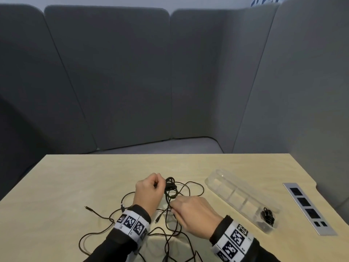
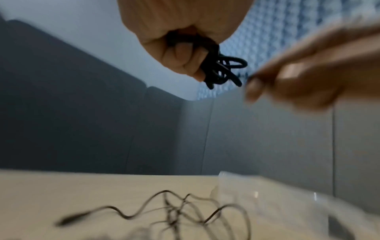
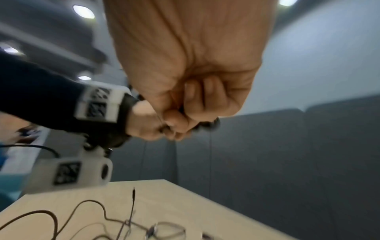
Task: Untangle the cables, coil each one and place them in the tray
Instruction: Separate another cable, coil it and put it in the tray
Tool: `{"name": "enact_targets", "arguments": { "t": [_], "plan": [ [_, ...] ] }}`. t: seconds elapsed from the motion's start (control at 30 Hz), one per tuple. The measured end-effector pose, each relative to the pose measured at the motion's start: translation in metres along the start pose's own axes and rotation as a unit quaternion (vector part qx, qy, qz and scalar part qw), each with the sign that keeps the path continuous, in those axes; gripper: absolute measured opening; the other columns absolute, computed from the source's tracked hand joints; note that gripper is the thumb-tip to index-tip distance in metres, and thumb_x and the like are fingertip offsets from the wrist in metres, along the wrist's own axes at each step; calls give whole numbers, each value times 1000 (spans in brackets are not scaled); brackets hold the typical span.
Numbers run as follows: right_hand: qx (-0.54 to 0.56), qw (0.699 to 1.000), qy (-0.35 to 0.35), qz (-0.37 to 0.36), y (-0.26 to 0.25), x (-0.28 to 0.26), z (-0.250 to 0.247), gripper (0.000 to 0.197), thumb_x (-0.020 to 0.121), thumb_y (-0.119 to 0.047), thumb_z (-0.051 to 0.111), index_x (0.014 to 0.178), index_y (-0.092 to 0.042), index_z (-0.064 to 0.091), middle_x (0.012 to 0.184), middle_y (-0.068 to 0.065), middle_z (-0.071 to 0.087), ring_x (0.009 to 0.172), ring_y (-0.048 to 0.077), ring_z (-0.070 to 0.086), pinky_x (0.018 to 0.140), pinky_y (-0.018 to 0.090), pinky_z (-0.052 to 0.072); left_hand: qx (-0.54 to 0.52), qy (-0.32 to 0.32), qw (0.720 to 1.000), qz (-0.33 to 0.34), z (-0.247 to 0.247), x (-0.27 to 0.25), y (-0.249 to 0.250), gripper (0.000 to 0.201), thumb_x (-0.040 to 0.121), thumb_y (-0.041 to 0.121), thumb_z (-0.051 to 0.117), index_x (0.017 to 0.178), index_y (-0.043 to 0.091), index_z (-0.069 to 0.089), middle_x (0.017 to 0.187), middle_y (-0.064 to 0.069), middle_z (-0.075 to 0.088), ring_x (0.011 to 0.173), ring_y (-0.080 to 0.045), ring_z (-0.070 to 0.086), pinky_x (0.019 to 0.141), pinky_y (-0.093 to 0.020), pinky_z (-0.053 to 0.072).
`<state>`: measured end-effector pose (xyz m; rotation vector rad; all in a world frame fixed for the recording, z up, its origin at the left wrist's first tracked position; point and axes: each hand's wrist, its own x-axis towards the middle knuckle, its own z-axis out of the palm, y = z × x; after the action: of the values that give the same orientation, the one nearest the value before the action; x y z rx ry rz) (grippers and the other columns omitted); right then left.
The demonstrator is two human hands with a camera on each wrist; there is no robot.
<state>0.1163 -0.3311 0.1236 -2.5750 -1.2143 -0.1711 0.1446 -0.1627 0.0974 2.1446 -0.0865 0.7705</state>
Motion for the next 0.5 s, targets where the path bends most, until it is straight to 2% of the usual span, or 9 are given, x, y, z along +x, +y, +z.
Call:
{"name": "enact_targets", "arguments": {
  "t": [0.1,0.17,0.2,0.27,0.3,0.33,0.4,0.43,0.5],
  "plan": [
    [22,998,26,-60,3,9,-24,11,90,-25,51,85,-19,58,77,-2,58,68,19,56,55,26,40,5,-103,992,77,3,-10,-12,33,86,24,48,54,19,41,41,3,34,40,-9,28,43,-16,24],
    [50,994,49,-82,13,17,-34,9,89,-28,58,85,-23,65,73,-5,58,69,12,52,60,23,39,-47,-150,985,75,5,-17,-15,29,85,23,50,58,20,43,44,6,34,43,-4,28,45,-17,26],
    [99,991,53,-74,19,20,-37,11,87,-29,61,86,-22,69,73,-6,61,69,10,53,62,21,40,-78,-162,982,57,6,-20,-13,29,85,25,50,57,18,46,46,8,34,45,-2,28,45,-17,26],
    [267,962,57,-7,31,24,-36,12,82,-28,70,85,-17,75,72,-7,65,68,6,58,65,20,46,-149,-170,974,-12,8,-28,-5,39,84,31,48,58,3,53,49,10,36,48,-3,31,47,-19,28],
    [336,939,60,34,37,25,-32,12,79,-24,73,84,-14,76,70,-9,65,68,5,60,65,20,48,-182,-165,968,-54,8,-30,0,43,86,31,48,58,-1,53,49,10,37,48,-4,32,48,-19,28],
    [381,920,65,66,42,25,-25,10,79,-20,74,84,-11,76,69,-11,65,68,3,61,66,19,48,-213,-152,960,-95,7,-31,6,44,90,27,49,55,0,50,48,10,36,47,-5,33,48,-19,29],
    [419,899,68,104,50,23,-7,8,82,-12,70,87,-10,76,68,-13,64,69,1,60,68,18,46,-273,-123,937,-178,5,-30,15,45,97,13,46,52,10,42,44,9,34,39,-5,33,42,-19,30],
    [424,896,72,113,51,21,1,10,84,-11,67,88,-14,76,69,-14,63,69,-1,59,69,17,45,-303,-110,920,-225,6,-28,18,46,98,8,43,52,11,39,42,5,33,34,-7,32,37,-17,28],
    [394,906,96,117,47,18,16,16,86,-14,61,84,-26,72,69,-20,59,67,-4,55,67,13,41,-344,-73,887,-301,10,-25,19,45,98,6,41,54,8,37,44,-4,34,27,-11,31,32,-13,23]
  ]
}}
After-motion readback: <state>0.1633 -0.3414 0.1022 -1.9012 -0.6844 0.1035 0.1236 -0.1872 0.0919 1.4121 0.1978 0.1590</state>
